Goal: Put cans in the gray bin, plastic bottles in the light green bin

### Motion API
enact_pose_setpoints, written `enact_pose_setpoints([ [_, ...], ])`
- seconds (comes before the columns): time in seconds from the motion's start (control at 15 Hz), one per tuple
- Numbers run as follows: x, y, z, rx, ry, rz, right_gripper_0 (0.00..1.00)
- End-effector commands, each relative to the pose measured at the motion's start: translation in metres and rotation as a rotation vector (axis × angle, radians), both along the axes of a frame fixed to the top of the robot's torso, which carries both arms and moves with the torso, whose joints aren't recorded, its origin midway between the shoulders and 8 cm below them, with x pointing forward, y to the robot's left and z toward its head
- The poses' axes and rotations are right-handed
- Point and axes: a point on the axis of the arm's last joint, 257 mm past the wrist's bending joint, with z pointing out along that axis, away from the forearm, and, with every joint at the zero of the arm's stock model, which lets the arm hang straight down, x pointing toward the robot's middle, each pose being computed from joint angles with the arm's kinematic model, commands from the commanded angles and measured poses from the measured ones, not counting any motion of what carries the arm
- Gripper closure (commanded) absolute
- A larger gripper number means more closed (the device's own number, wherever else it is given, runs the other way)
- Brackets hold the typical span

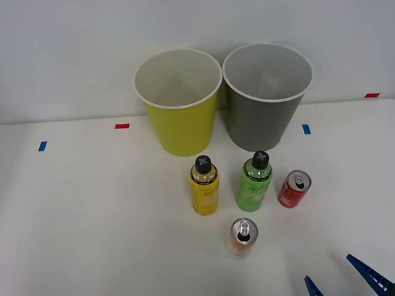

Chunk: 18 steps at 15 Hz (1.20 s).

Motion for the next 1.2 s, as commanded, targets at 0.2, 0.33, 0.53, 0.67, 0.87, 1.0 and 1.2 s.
enact_pose_setpoints([
  [0.2, 0.0, 0.0, 0.0, 0.0, 0.0, 0.0, 0.0],
  [0.33, 0.0, 0.0, 0.0, 0.0, 0.0, 0.0, 0.0],
  [0.53, 0.0, 0.0, 0.0, 0.0, 0.0, 0.0, 0.0],
  [0.67, 0.0, 0.0, 0.0, 0.0, 0.0, 0.0, 0.0],
  [0.87, 0.0, 0.0, 0.0, 0.0, 0.0, 0.0, 0.0],
  [1.0, 0.0, 0.0, 0.0, 0.0, 0.0, 0.0, 0.0],
  [1.2, 0.0, 0.0, 0.0, 0.0, 0.0, 0.0, 0.0],
])
